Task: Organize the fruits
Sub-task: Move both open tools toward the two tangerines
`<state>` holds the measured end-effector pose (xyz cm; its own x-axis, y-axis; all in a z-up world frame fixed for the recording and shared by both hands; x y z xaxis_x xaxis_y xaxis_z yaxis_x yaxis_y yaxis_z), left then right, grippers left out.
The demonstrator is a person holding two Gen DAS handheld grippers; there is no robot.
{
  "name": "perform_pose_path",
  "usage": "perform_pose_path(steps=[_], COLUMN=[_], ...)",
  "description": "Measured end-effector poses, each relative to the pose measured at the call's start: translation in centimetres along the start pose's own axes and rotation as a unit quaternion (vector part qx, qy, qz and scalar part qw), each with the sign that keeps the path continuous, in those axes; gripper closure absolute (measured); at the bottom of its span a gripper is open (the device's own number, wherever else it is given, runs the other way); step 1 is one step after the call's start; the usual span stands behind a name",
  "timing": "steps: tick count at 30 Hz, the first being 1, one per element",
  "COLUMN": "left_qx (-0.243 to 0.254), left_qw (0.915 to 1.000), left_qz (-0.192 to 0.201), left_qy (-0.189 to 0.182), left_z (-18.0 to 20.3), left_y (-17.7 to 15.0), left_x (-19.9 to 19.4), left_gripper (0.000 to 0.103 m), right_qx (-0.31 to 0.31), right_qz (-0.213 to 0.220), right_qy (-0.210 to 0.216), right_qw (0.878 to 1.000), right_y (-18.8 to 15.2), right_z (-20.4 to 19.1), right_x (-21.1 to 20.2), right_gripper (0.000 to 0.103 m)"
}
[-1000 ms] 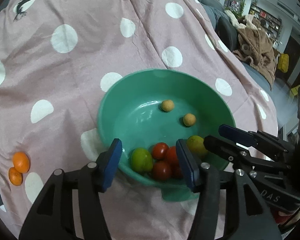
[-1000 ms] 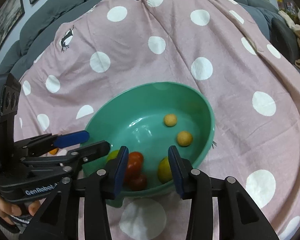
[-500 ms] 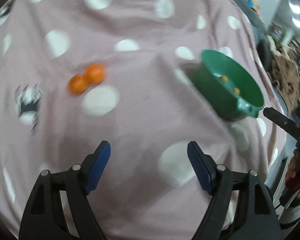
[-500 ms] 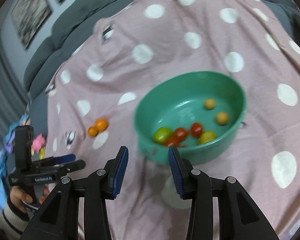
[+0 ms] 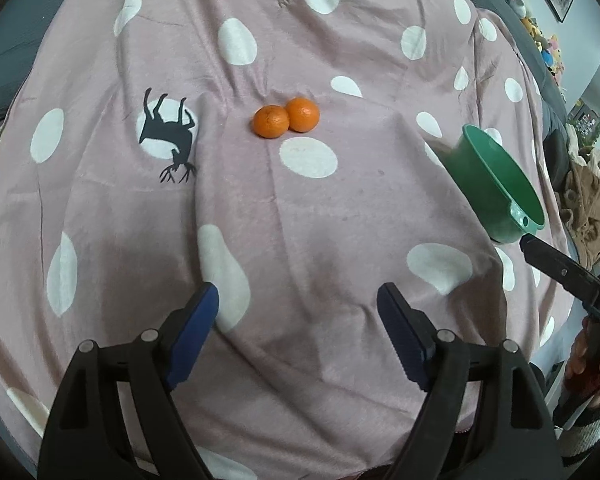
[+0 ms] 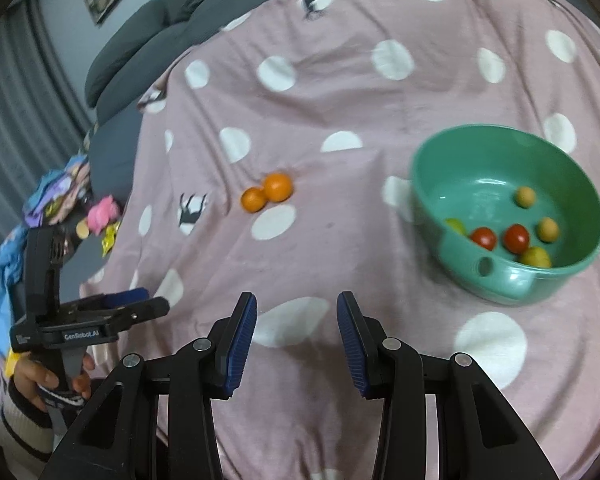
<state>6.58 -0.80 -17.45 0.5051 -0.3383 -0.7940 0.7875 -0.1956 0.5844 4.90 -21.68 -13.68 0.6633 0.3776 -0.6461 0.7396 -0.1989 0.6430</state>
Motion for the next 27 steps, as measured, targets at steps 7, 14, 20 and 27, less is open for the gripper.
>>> perform_pose_path(steps=[7, 14, 20, 27], left_qx=[0.005, 0.001, 0.003, 0.010], left_qw=[0.9999, 0.9999, 0.9999, 0.9999], left_qz=[-0.003, 0.002, 0.009, 0.013], left_qy=[0.015, 0.015, 0.008, 0.001], left_z=[-0.9, -2.0, -2.3, -2.5], left_y=[-0.4, 0.0, 1.1, 2.3], left_x=[-0.1, -0.2, -0.2, 0.4], left_gripper=[0.021, 0.021, 0.021, 0.021], right_qx=[-0.027, -0.041, -0.056, -0.065], right_qz=[-0.021, -0.034, -0.043, -0.052], right_qy=[-0.008, -0.009, -0.008, -0.009], right_qw=[0.999, 0.999, 0.997, 0.997], right_y=[-0.7, -0.3, 0.3, 0.6], right_z=[-2.1, -3.8, -5.1, -5.7], right_x=[1.3, 3.0, 4.6, 6.2], right_gripper=[0.061, 0.061, 0.061, 0.061])
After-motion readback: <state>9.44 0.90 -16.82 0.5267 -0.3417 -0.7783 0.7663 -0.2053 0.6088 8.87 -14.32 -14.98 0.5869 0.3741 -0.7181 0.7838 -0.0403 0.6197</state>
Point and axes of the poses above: each gripper's, at about its wrist camera, not at the fingertips, and x roughly the way its jaws point, z to its right, y to its top, the point moved 10 cm from there along x, roughly the way its jaws point, and after that the axes turned 9 degrees about x, right-handed, at the moved point
